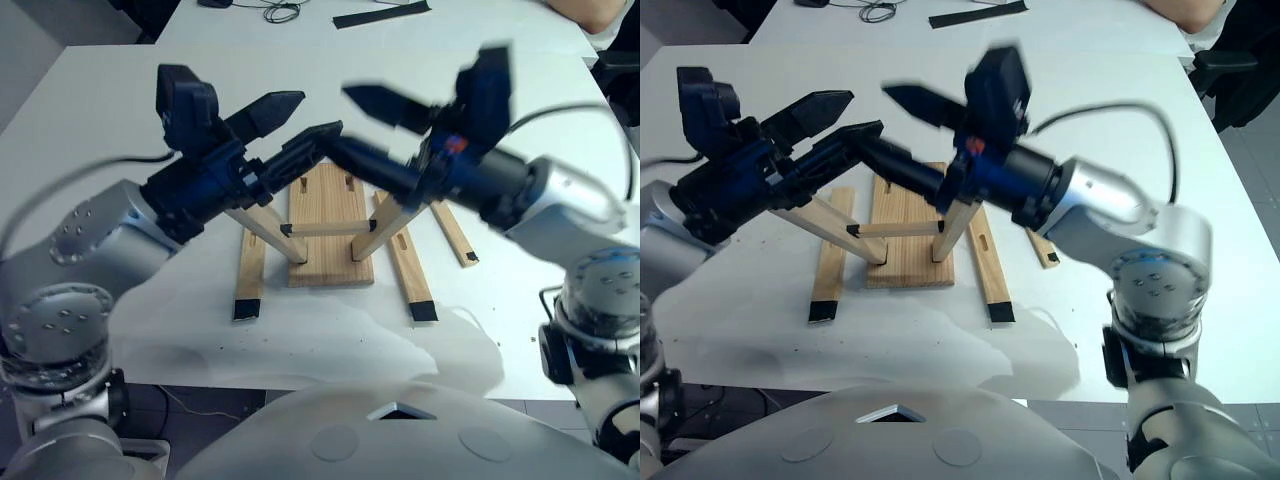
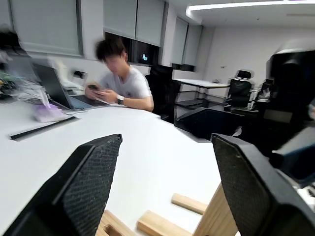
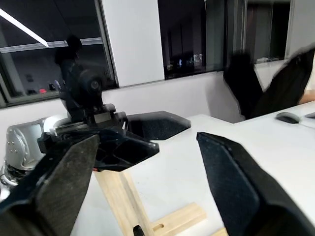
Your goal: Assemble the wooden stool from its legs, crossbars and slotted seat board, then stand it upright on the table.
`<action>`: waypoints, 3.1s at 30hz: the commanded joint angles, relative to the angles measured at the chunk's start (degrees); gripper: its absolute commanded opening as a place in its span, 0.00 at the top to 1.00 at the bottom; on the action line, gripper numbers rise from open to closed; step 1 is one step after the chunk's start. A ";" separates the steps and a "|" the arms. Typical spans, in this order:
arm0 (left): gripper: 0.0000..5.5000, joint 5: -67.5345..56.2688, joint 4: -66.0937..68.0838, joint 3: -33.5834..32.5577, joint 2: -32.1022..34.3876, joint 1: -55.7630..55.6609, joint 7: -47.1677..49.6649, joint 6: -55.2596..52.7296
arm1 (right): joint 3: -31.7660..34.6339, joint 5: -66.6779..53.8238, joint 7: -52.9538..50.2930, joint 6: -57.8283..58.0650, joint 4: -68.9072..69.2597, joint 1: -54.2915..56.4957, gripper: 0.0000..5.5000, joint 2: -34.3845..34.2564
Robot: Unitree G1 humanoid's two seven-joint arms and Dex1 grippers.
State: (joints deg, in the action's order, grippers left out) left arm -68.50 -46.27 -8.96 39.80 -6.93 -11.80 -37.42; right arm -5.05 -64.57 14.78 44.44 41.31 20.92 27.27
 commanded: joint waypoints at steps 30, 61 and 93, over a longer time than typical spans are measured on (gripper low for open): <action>0.28 50.42 1.13 -2.39 -7.95 29.29 14.37 15.13 | 5.19 43.32 -31.89 -10.78 7.44 -22.79 0.31 -6.15; 0.26 63.17 0.46 18.88 -21.73 16.89 3.57 15.70 | -15.44 52.96 -21.21 1.34 8.68 -19.42 0.27 -22.46; 0.26 68.32 17.16 7.08 -18.09 22.21 -2.53 30.39 | -7.50 62.05 -6.18 -20.03 -16.09 -28.27 0.27 -12.57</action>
State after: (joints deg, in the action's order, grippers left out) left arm -1.08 -30.35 -1.49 21.36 15.12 -14.02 -8.22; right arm -11.37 -2.41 7.53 24.95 25.00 -7.07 14.97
